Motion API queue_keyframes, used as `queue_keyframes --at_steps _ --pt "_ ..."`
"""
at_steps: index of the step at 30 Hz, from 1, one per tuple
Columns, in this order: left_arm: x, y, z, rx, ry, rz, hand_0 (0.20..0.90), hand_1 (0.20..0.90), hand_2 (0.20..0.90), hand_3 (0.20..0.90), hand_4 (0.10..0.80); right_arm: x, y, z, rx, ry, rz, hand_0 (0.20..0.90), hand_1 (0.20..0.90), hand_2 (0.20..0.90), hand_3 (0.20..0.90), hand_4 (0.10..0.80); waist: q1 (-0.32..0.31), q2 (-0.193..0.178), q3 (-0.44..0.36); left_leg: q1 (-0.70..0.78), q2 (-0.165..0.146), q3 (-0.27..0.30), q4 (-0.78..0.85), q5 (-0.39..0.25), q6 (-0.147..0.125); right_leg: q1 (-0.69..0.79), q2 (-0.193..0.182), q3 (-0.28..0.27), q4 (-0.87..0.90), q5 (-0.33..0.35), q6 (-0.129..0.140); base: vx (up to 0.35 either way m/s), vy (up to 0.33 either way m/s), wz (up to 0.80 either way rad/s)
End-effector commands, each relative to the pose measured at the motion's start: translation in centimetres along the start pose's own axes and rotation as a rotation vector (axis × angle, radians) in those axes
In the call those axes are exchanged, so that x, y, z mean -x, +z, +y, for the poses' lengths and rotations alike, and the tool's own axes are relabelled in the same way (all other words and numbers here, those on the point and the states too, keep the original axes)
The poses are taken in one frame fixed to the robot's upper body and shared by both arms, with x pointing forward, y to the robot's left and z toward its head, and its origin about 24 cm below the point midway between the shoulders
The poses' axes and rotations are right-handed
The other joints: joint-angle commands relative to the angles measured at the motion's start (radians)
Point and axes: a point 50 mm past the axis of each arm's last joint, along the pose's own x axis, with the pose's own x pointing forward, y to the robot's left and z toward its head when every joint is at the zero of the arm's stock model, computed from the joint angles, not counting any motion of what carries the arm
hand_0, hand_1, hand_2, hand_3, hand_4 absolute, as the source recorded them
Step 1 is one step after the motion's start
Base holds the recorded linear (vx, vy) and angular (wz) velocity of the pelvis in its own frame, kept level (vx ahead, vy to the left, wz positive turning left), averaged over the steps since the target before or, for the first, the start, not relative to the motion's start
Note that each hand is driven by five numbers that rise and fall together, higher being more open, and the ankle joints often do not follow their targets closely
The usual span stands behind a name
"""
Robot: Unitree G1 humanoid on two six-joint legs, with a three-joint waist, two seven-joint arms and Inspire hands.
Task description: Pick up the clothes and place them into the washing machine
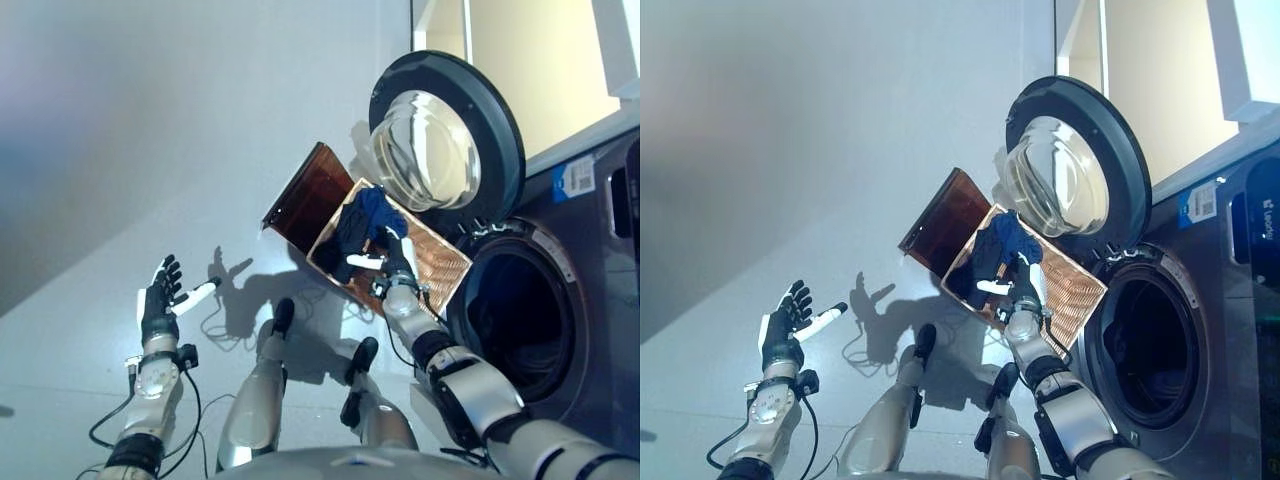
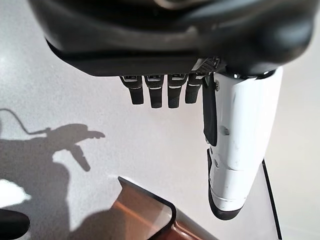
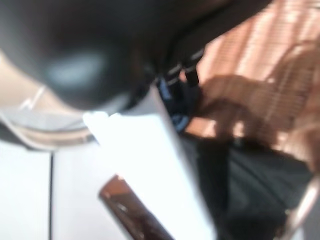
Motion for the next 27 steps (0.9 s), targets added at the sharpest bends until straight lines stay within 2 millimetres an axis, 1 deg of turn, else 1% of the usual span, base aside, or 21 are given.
queue_keyframes --at_steps 1,3,6,11,14,18,19,22,27 --pt "-0.9 4.4 1.8 -0.025 0.007 -0.217 0.9 0.9 0.9 0.9 0.8 -1.2 2.2 -1.9 0.067 -0.09 -0.093 0.9 0.9 0.9 0.9 0.8 0.043 -0.018 -0.029 0.023 -0.063 0.033 -0.004 -0.085 -0.017 -0.01 -0.05 -0.001 0.015 0.03 0.029 0.012 0.013 0.12" --pt "-0.9 4.7 2.1 -0.028 0.005 -0.231 0.9 0.9 0.9 0.9 0.8 -1.5 2.1 -2.6 0.081 -0.112 -0.079 0.9 0.9 0.9 0.9 0.8 0.053 -0.024 -0.024 0.015 -0.064 0.025 -0.008 -0.082 -0.019 -0.013 -0.05 -0.009 0.014 0.032 0.029 0.026 0.006 0.14" --pt "-0.9 4.9 2.2 -0.026 0.006 -0.239 0.9 0.9 0.9 0.9 0.8 -1.5 1.9 -2.9 0.088 -0.12 -0.066 0.9 0.9 0.9 0.9 0.8 0.058 -0.03 -0.021 0.011 -0.064 0.021 -0.009 -0.082 -0.018 -0.016 -0.05 -0.015 0.016 0.032 0.03 0.022 -0.002 0.07" --pt "-1.0 5.1 2.4 -0.032 0.019 -0.245 0.9 0.9 0.9 0.9 0.8 -1.7 2.9 -2.6 0.088 -0.118 -0.09 0.9 0.9 0.9 0.9 0.8 0.066 -0.037 -0.005 -0.001 -0.064 0.015 -0.009 -0.081 -0.016 -0.026 -0.05 -0.019 0.017 0.033 0.03 0.006 -0.002 0.01" --pt "-1.0 5.4 2.5 -0.026 0.018 -0.257 0.9 0.9 0.9 0.9 0.8 -1.8 3.5 -2.5 0.109 -0.117 -0.105 0.9 0.9 0.9 0.9 0.8 0.07 -0.033 0.01 -0.015 -0.066 0.011 -0.004 -0.078 -0.015 -0.04 -0.051 -0.019 0.021 0.032 0.028 -0.025 0.007 0.01" --pt "-0.9 6.0 2.3 -0.013 0.003 -0.287 0.9 0.9 0.9 0.9 0.8 -2.2 4.5 -3.0 0.114 -0.132 -0.111 0.9 0.9 0.9 0.9 0.8 0.083 -0.013 0.037 -0.038 -0.07 0.008 0.002 -0.07 -0.015 -0.058 -0.054 -0.027 0.024 0.032 0.025 -0.031 0.005 0.05" --pt "-0.9 6.1 2.4 -0.013 0.0 -0.291 0.9 0.9 0.9 0.9 0.8 -2.3 4.6 -3.1 0.121 -0.136 -0.107 0.9 0.9 0.9 0.9 0.8 0.09 -0.008 0.042 -0.031 -0.065 0.006 -0.003 -0.086 -0.021 -0.053 -0.049 -0.023 0.024 0.016 0.03 0.027 -0.02 0.05" --pt "-0.9 6.5 2.4 -0.008 -0.008 -0.306 0.9 0.9 0.9 0.9 0.8 -2.6 5.3 -3.5 0.12 -0.148 -0.116 0.9 0.9 0.9 0.9 0.8 0.097 -0.001 0.058 -0.041 -0.064 0.005 -0.003 -0.081 -0.023 -0.063 -0.049 -0.022 0.026 0.017 0.029 -0.018 -0.011 0.03" --pt "-0.9 6.8 2.7 -0.02 -0.015 -0.318 0.9 0.9 0.9 0.9 0.8 -2.8 5.4 -3.9 0.142 -0.154 -0.1 0.9 0.9 0.9 0.9 0.8 0.102 0.005 0.069 -0.065 -0.064 0.002 -0.003 -0.074 -0.026 -0.086 -0.049 -0.024 0.021 0.026 0.029 -0.025 -0.001 0.02"
